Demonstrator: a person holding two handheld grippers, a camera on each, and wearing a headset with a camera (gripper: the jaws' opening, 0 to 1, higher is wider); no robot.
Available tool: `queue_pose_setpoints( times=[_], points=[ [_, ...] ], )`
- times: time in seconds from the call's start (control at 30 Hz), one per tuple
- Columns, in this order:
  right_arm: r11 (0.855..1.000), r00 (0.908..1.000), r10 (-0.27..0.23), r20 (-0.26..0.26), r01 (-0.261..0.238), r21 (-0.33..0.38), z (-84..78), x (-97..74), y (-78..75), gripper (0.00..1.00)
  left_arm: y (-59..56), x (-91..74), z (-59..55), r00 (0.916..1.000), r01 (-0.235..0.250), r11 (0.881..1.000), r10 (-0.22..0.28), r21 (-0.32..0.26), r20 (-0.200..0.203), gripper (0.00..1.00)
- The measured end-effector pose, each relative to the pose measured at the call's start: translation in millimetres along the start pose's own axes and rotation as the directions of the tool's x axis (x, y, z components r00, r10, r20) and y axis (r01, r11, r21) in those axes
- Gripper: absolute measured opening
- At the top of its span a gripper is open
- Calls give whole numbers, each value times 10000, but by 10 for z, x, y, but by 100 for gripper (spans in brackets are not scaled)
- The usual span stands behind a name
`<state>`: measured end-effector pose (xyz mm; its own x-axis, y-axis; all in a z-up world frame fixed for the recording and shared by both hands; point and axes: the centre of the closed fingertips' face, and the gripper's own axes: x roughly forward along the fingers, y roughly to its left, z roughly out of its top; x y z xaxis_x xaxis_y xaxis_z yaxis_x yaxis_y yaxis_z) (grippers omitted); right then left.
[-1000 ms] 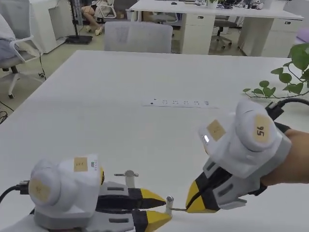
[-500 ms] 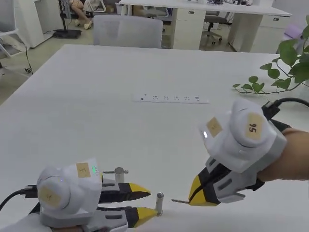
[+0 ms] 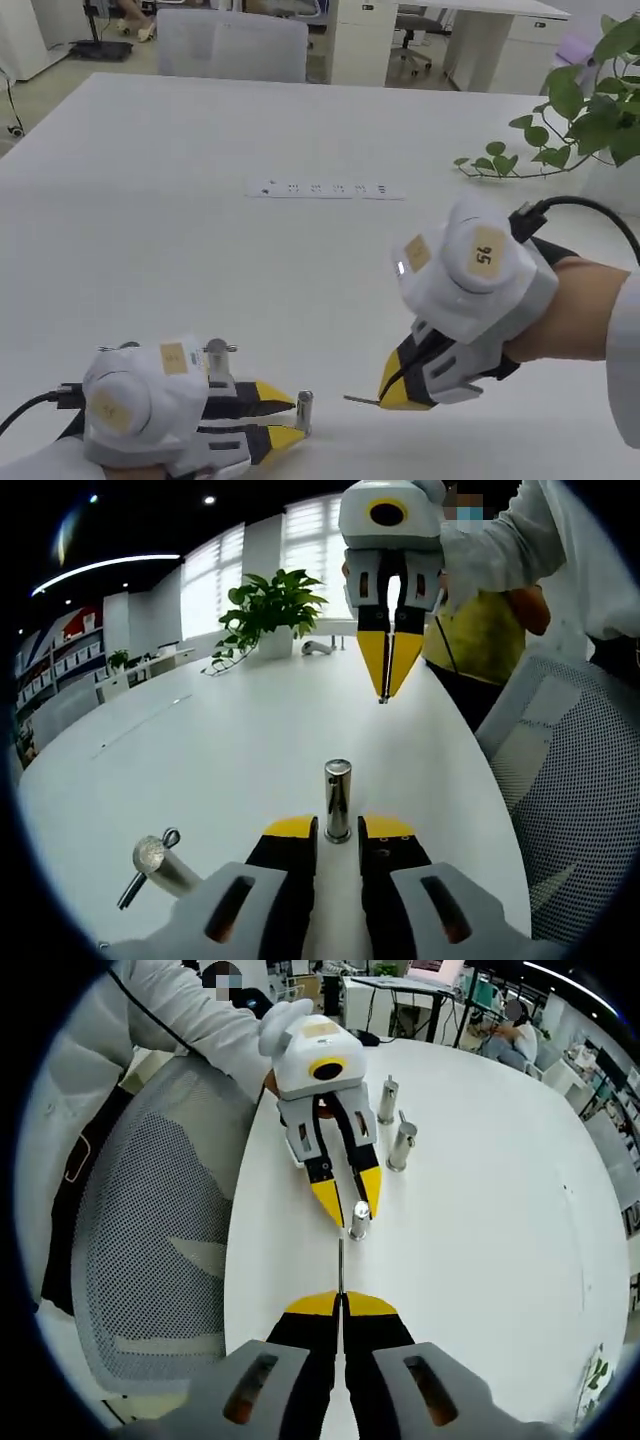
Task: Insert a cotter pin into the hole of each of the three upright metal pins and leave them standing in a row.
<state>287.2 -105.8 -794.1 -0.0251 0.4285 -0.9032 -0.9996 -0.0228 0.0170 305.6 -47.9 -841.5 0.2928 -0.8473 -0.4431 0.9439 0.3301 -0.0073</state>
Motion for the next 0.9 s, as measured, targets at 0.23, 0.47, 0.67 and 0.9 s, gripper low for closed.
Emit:
queue_pose_setpoints(
  times=[0.23,0.47,0.67,0.9],
  points=[
    [9998,9998,155,-102,-153,146,-13,60,-19,1,18,38,10,9997,74,9999,-76,73,239,12],
    [9996,9995,154,-285,-147,234,8,130,-51,1,7,89,-48,9998,146,9996,-148,241,102,10],
    [9999,9980,39,-633,-30,132,-1,200,-73,1,-15,115,-50,10000,58,9997,-60,237,60,8],
    [9999,9964,-94,-845,103,111,-5,223,-111,1,-24,117,-46,10000,20,10000,-20,51,71,7]
  ],
)
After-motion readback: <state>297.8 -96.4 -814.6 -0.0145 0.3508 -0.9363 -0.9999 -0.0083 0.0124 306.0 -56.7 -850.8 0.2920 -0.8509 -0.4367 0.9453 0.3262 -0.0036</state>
